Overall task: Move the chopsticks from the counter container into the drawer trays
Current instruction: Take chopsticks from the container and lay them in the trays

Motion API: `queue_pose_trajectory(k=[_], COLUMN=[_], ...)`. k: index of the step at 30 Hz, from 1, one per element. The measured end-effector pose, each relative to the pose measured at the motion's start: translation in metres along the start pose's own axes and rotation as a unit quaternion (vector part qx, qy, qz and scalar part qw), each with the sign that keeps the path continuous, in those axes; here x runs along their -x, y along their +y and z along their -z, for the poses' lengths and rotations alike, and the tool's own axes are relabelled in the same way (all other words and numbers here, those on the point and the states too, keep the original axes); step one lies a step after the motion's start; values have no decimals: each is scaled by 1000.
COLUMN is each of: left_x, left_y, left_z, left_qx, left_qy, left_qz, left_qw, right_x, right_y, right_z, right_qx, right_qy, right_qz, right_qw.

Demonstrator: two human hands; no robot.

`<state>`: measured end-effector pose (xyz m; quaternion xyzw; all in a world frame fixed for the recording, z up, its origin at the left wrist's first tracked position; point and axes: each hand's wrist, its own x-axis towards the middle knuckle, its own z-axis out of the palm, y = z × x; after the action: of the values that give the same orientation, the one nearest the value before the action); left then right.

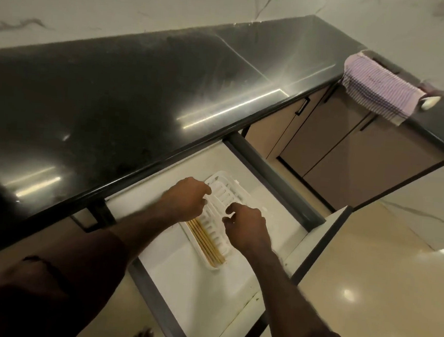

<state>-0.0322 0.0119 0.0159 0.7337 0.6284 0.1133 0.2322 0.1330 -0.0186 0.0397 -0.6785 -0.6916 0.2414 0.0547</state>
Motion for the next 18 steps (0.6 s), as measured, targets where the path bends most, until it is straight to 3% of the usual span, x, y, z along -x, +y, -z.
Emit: queue_pose_trajectory(k=[7,18], left_x=[54,146], left_y=[40,43], left_z=[56,173], left_qx=[98,118], left_qy=[149,356], left_qz=[30,21], left_qw=[984,927], right_x=[39,87], right_y=[-32,-145], right_z=[53,109], right_qx=[-47,-78], right_qy=[35,144], right_qz=[77,243], right_qw=[995,956])
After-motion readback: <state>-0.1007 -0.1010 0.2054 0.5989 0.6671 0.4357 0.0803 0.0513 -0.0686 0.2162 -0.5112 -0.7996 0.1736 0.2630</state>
